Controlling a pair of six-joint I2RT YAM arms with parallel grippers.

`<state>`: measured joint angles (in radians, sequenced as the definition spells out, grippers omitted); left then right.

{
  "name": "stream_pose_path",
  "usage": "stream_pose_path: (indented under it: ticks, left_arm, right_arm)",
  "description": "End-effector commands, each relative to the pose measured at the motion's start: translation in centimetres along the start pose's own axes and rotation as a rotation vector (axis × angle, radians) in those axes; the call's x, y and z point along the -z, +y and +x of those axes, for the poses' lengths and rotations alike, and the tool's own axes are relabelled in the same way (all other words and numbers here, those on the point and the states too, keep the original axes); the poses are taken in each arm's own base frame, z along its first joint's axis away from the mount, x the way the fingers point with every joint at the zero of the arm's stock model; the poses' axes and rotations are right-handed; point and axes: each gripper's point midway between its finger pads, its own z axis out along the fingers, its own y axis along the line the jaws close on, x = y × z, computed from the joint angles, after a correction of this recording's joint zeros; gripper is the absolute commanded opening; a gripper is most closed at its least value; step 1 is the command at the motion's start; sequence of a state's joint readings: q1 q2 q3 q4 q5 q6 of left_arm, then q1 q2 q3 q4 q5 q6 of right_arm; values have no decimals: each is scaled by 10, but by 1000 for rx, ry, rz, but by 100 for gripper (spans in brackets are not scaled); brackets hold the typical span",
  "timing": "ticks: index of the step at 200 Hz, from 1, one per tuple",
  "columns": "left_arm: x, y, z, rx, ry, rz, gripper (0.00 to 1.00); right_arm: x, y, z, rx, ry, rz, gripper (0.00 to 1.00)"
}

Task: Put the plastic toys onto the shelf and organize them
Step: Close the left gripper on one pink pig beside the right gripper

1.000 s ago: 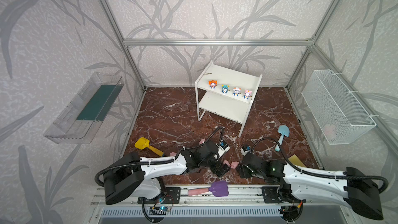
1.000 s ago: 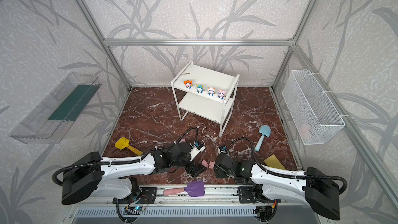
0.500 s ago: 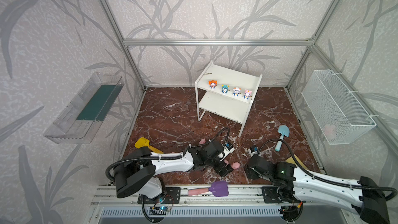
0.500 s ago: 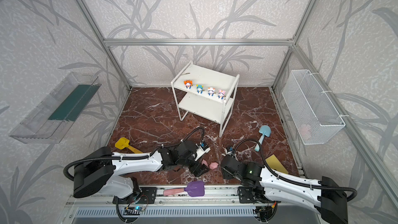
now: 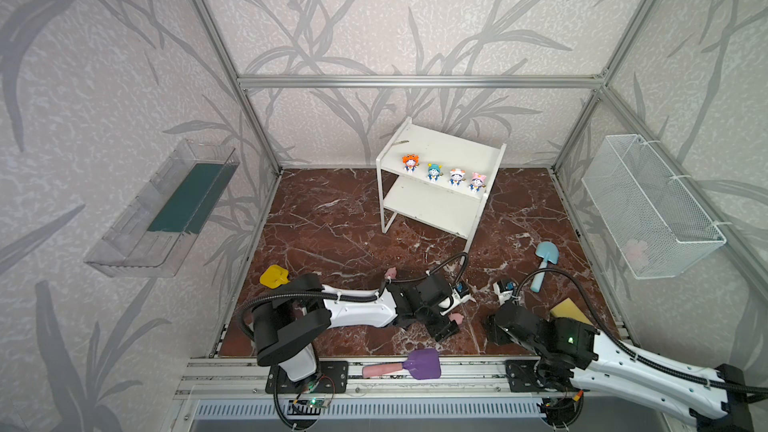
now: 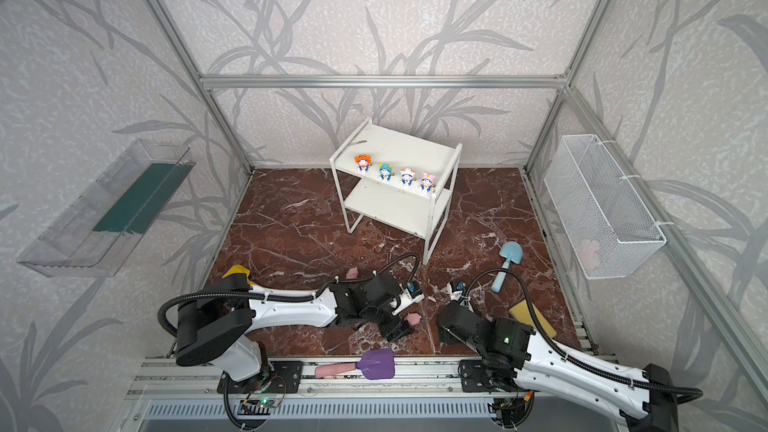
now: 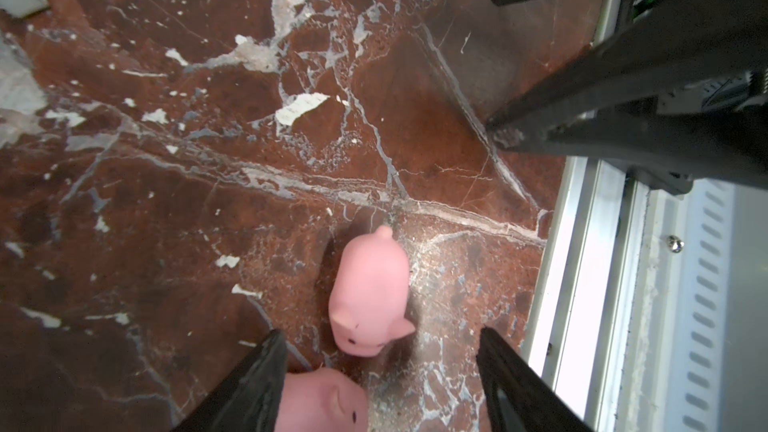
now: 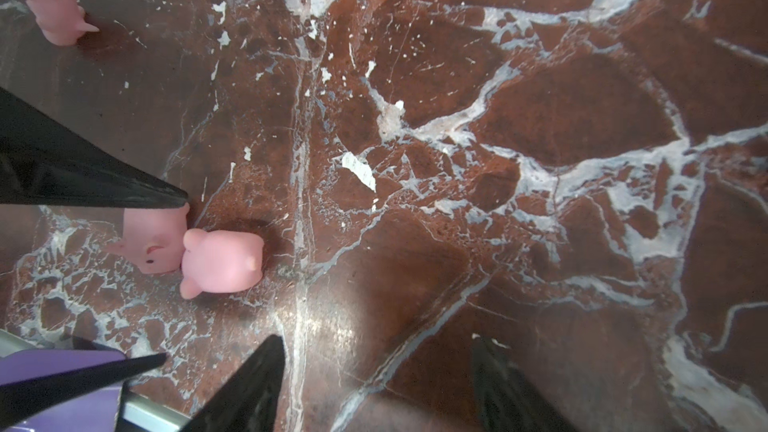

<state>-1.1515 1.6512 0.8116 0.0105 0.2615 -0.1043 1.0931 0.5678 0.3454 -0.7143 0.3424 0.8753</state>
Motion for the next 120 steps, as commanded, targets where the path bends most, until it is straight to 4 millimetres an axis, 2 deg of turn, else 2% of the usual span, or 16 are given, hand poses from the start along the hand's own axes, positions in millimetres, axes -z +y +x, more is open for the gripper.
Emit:
stream_pose_path:
  ticks: [1,33,72,120]
  left_arm:
    - [-6,-1,0,-60,25,-9,70]
    - [-14,-9,4,-101,45,2,58]
    - [-22,-7,8,-116,63,-14,47]
    - [-23,-6,5,-130,52,-21,38]
  right_arm:
    - [4,-6,-4,-10,-20,27,72]
    - [4,-6,-5,-11,-27,26,72]
    - [3,-6,-4,-12,-32,21,72]
    - [3,-6,-4,-11,-33,21,72]
